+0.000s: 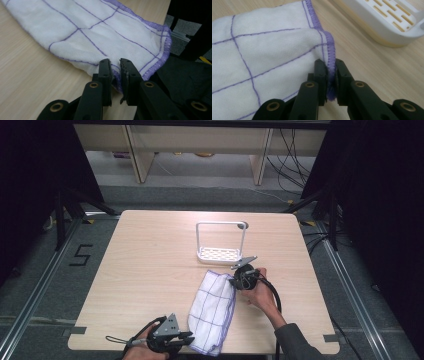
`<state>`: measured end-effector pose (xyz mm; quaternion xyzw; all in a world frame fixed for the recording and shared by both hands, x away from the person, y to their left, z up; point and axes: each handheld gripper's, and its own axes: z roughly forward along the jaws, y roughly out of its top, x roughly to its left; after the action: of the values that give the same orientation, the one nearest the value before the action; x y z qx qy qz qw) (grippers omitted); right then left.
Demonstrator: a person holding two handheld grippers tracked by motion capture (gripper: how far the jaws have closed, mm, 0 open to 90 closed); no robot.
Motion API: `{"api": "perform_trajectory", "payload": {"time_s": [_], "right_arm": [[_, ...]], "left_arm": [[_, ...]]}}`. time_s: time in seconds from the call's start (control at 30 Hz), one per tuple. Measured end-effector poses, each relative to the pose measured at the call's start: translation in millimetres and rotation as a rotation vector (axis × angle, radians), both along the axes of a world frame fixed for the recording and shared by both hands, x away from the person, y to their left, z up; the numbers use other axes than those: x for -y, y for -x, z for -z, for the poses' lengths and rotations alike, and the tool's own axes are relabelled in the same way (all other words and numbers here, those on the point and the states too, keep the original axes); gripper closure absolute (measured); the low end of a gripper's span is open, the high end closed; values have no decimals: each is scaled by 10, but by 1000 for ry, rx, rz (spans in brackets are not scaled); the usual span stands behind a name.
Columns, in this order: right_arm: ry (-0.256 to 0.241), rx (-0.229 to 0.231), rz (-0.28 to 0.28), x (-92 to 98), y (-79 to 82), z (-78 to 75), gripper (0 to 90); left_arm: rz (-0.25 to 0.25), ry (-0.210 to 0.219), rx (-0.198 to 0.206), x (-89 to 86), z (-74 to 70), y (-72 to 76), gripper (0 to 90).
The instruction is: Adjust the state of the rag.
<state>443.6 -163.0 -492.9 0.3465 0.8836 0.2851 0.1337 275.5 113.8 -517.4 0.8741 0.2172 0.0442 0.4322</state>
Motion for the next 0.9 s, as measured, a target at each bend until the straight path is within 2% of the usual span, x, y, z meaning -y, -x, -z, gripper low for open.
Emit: {"api": "perform_trajectory", "payload": {"time_s": [0.03, 0.07, 0.1, 0.13, 0.2, 0.23, 0.3, 0.33, 0.37, 0.4, 0.47, 0.5, 0.53, 0.6, 0.63, 0.7, 0.73, 0.9], "right_arm": [[0, -14, 4, -3, -7, -13, 798], [0, 19, 24, -13, -21, 4, 747], [-1, 15, 31, -9, -22, -3, 720], [19, 23, 39, 3, -22, -19, 690], [5, 40, 83, 33, -1, -56, 628], [-3, 32, 78, 75, 7, -98, 620], [-27, 27, 112, 135, 26, -166, 595], [-38, 67, 125, 164, 17, -173, 586], [-31, 61, 119, 204, 15, -214, 582], [-42, 78, 128, 223, 11, -215, 573], [-61, 32, 140, 225, 20, -216, 551], [-53, 33, 131, 222, 11, -196, 540], [-55, 17, 141, 204, 13, -194, 532], [-63, 7, 139, 177, 8, -182, 522], [-67, -6, 139, 170, 10, -188, 516], [-69, 5, 132, 170, 5, -184, 507], [-74, -9, 140, 171, 8, -190, 502], [-75, -12, 156, 208, -14, -158, 465]], "left_arm": [[12, 5, 4, 48, 6, 8, 785], [12, -5, 6, 64, 5, 12, 781], [16, 10, -3, 85, 8, 19, 774], [19, 20, -11, 91, 7, 23, 757], [32, 38, -31, 65, -12, 20, 673], [34, 50, -35, 51, -27, 14, 609], [15, 97, -48, 15, -83, -15, 507], [4, 111, -48, -5, -116, -42, 458], [-13, 116, -44, -29, -152, -86, 431], [-38, 134, -39, -46, -181, -143, 410], [-81, 165, -19, -64, -237, -292, 400], [-106, 144, 1, -71, -272, -391, 401], [-150, 155, 8, -54, -290, -519, 401], [-191, 134, 34, -37, -309, -749, 403], [-214, 121, 28, -29, -315, -886, 403], [-249, 98, 15, 9, -309, -1134, 399], [-263, 80, 22, 35, -300, -1243, 399], [-309, 55, -18, 165, -239, -1640, 386]]}}
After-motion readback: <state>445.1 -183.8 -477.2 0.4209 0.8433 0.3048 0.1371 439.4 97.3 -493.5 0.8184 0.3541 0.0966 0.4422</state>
